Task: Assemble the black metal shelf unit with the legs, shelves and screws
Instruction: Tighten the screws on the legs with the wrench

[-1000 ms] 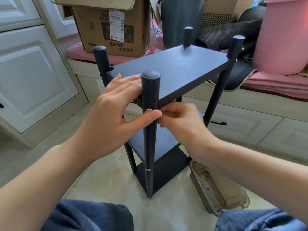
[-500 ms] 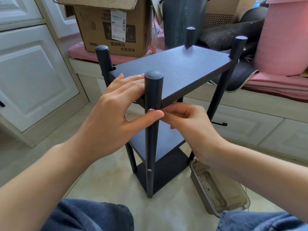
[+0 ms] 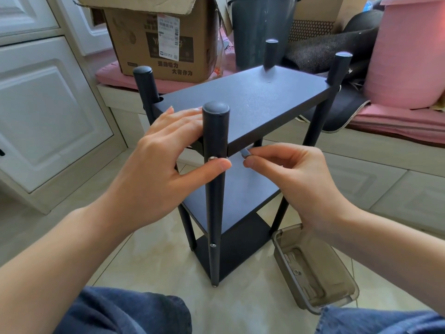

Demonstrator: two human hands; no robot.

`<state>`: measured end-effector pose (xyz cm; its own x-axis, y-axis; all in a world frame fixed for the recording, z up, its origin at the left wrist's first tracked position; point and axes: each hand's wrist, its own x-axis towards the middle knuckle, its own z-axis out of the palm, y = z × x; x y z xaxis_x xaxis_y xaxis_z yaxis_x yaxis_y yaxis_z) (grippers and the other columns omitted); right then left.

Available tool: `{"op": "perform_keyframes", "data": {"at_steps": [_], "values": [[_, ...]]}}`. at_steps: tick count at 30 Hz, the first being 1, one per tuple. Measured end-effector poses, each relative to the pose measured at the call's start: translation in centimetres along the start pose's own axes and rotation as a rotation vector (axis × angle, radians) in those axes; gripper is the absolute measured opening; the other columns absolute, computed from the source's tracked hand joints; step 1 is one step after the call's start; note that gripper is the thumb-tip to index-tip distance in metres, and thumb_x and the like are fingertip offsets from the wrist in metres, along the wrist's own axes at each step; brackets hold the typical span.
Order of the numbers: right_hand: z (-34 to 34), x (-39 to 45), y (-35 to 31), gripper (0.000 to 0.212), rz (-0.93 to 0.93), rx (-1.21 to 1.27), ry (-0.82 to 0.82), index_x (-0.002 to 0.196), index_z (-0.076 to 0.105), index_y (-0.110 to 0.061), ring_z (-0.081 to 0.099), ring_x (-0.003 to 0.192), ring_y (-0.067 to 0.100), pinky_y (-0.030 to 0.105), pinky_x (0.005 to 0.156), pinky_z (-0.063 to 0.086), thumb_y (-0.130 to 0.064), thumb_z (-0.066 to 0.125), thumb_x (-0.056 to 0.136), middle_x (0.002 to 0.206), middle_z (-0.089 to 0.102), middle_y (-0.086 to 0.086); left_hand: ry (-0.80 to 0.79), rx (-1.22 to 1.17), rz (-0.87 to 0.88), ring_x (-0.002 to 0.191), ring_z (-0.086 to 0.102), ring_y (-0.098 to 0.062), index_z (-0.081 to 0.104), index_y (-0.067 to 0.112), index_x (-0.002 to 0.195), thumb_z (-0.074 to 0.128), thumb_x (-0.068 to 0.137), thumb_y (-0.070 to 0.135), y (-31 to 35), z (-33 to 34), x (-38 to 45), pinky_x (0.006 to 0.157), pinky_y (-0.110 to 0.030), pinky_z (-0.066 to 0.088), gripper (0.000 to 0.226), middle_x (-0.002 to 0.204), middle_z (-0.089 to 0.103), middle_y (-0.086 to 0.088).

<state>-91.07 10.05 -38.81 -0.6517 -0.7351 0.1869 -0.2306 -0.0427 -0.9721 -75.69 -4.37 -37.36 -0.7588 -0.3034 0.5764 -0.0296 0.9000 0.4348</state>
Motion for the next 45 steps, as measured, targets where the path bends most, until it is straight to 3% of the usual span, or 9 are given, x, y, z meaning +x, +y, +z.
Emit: {"op": "perform_keyframes", "data": {"at_steps": [8,15,28,38,45], "values": [[0.5,0.1,-0.2,0.010,-0.071,-0.087,-0.031,0.088,0.078,-0.020,0.068,0.085,0.008,0.011,0.075,0.052,-0.011,0.076,0.083,0.083,0.075,-0.011,0.003,0.006,0.005,0.142,0.040,-0.003,0.058,0.025,0.135,0.058,0.091,0.050,-0.1,0.0,0.0,0.126,-0.039,0.018,0.051,0.140,0.052,0.020],[0.7,0.2,-0.7,0.012,-0.039,0.039,-0.009,0.086,0.078,-0.017,0.071,0.084,0.008,0.013,0.077,0.053,-0.006,0.074,0.084,0.084,0.077,-0.005,-0.005,0.007,0.006,0.142,0.040,-0.003,0.058,0.025,0.134,0.057,0.091,0.050,-0.1,0.0,0.0,0.126,-0.037,0.017,0.050,0.140,0.051,0.021],[2.1,0.5,-0.3,0.009,0.030,0.086,-0.060,0.092,0.077,-0.009,0.070,0.079,0.000,0.007,0.067,0.048,-0.005,0.073,0.085,0.086,0.077,-0.004,-0.005,0.009,0.003,0.142,0.040,-0.003,0.057,0.025,0.135,0.057,0.091,0.052,-0.1,0.0,0.0,0.126,-0.038,0.018,0.052,0.141,0.051,0.020],[3.5,0.6,-0.7,0.014,0.056,0.154,-0.144,0.082,0.075,-0.016,0.065,0.064,-0.009,0.004,0.059,0.044,-0.003,0.071,0.085,0.067,0.072,-0.016,-0.007,0.016,0.003,0.142,0.041,-0.005,0.059,0.020,0.136,0.057,0.091,0.051,-0.1,0.0,0.0,0.126,-0.035,0.017,0.055,0.142,0.053,0.015],[3.9,1.1,-0.7,0.022,0.082,0.126,-0.152,0.077,0.074,-0.020,0.065,0.065,-0.010,0.003,0.059,0.044,0.000,0.069,0.087,0.065,0.071,-0.019,-0.002,0.005,0.010,0.142,0.041,-0.003,0.060,0.021,0.135,0.058,0.091,0.052,-0.1,0.0,0.0,0.126,-0.037,0.017,0.054,0.140,0.051,0.021]]}}
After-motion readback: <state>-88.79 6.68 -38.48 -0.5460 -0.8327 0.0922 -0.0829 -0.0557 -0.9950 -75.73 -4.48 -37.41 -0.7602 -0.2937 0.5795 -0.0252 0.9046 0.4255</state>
